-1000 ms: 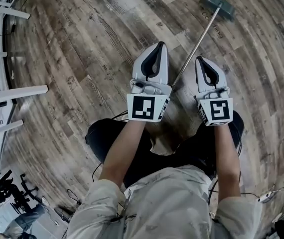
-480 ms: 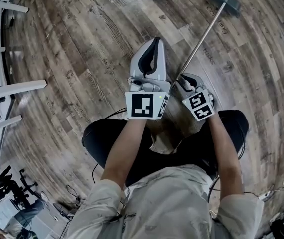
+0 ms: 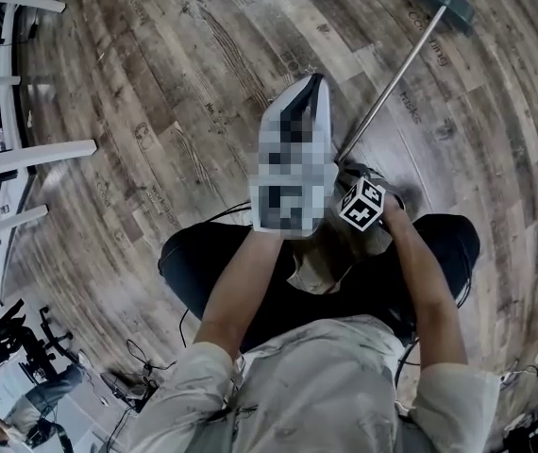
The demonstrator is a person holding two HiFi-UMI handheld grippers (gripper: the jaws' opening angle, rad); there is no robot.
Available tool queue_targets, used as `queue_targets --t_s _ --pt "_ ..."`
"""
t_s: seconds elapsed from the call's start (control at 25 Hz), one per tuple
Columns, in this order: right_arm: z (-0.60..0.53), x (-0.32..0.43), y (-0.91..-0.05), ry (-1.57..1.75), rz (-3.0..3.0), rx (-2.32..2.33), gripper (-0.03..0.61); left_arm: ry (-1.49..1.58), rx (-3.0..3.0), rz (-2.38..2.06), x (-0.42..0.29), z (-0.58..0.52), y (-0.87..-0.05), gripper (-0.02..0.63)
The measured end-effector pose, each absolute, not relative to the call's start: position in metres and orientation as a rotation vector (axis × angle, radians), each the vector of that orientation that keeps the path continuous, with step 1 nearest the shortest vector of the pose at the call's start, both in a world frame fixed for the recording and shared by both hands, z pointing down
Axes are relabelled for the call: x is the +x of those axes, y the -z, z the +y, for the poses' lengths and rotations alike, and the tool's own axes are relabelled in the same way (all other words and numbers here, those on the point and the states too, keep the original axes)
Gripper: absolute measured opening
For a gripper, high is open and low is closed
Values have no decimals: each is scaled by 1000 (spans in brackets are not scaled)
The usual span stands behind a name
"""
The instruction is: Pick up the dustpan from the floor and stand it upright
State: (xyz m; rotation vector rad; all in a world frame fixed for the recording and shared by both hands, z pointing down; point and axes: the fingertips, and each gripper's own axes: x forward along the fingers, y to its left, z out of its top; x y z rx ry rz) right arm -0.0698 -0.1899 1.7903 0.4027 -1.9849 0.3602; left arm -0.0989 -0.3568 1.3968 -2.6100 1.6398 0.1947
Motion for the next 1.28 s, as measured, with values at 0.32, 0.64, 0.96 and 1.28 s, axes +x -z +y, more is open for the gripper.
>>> queue_targets --t_s 0.32,0.64,0.96,1.28 --pt "-179 -77 -1850 -483 -1863 299 129 -109 -2609 1604 -127 -360 -1417 20" --pt "-164 -73 -1885 -496 -1815 261 130 -137 -2540 1700 -149 -367 -1420 19" --pt "-160 -78 -1889 -551 -1820 355 87 -109 -2552 1663 -158 -354 -1421 20" --pt "-163 -93 -1863 -589 -1861 339 84 -125 -2561 1668 -162 -352 -1412 20"
